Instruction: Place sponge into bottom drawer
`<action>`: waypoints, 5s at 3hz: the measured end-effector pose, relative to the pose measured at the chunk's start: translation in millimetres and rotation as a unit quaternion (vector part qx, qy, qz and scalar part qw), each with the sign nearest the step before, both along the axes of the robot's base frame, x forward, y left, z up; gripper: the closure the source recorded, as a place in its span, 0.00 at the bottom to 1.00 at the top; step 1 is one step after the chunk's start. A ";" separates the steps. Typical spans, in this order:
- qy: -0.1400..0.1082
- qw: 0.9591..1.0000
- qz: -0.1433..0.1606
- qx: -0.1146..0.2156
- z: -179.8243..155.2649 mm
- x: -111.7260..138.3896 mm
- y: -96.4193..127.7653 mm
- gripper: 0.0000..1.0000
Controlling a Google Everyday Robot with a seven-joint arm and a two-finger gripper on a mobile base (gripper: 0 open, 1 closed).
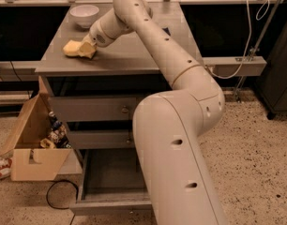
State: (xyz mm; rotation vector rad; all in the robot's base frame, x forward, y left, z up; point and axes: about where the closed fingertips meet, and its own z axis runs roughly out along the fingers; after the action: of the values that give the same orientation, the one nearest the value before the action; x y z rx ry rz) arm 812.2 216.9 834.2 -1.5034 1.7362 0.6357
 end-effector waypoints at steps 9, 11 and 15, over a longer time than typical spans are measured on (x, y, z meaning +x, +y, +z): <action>-0.041 0.973 -0.140 0.178 73.6 -218.7 -181.1 1.00; -0.004 0.981 -0.114 0.155 13.2 -224.6 -184.0 1.00; 0.148 0.982 -0.113 0.023 -240.5 -240.7 -189.8 1.00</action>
Offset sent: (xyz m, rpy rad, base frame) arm -0.0965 -0.0964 0.1410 0.4060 -0.3239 0.0581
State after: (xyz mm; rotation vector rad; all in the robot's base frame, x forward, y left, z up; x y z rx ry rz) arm 571.5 27.1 593.7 -1.2032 2.0646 0.8041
